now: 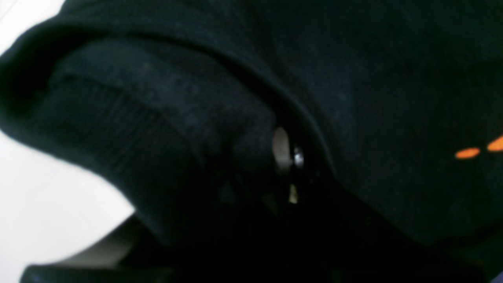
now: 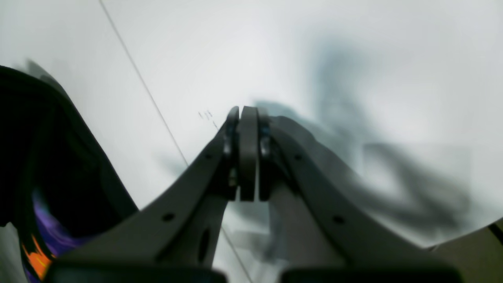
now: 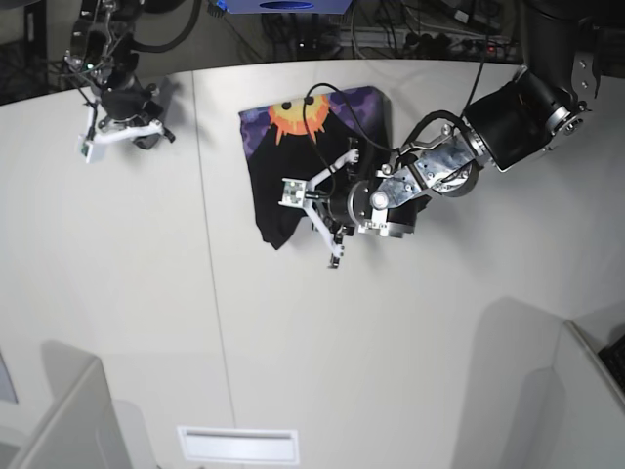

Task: Fold the T-shirt properly
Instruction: 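Fold the bundle over onto itself with the left gripper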

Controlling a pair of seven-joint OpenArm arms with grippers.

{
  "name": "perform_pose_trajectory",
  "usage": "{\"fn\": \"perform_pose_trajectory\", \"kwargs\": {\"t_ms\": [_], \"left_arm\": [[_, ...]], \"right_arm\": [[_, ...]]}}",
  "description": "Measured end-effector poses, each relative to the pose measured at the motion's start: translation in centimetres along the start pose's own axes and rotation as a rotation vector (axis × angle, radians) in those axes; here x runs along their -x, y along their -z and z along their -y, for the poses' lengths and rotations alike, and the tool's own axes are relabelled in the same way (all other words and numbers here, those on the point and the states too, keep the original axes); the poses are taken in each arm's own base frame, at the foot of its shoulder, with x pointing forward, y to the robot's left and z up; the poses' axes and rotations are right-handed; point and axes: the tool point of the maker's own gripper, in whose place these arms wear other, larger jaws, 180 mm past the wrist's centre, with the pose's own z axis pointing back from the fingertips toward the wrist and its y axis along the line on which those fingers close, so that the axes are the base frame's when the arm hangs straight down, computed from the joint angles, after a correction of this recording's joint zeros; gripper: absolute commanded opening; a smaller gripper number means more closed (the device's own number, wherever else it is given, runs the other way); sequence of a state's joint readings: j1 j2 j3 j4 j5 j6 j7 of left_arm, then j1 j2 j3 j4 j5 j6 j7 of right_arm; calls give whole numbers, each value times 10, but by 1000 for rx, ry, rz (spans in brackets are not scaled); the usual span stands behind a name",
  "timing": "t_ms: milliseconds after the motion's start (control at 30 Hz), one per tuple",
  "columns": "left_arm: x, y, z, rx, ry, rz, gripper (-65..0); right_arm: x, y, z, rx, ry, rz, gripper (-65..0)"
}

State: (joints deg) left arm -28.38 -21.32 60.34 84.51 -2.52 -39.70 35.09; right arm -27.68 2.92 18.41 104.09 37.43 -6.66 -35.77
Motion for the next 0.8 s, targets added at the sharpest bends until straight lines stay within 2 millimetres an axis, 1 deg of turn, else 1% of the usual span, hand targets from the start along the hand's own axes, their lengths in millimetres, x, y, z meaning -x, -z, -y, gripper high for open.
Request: {"fn": "perform_pose_trajectory", "kwargs": {"t_ms": [100, 167, 267, 367, 500, 667, 800], "left_arm": [[-12, 6, 1, 8, -5, 27, -650], [-16, 10, 0, 13, -11, 32, -650], [-26, 13, -1, 10, -4, 66, -650], [-34, 14, 2, 17, -11, 118, -650], [-33, 18, -1, 22, -28, 126, -650], [-34, 18, -2, 21, -28, 129, -650], [-33, 15, -8, 17, -11, 120, -650]], "right_arm": [[3, 0, 0, -1, 5, -8, -650], [4, -1, 2, 5, 1, -11, -650], [7, -1, 3, 6, 3, -18, -650], [5, -1, 2, 5, 2, -12, -650], [6, -1, 3, 7, 2, -16, -650], [6, -1, 3, 7, 2, -16, -650], [6, -1, 3, 7, 3, -16, -650]]}}
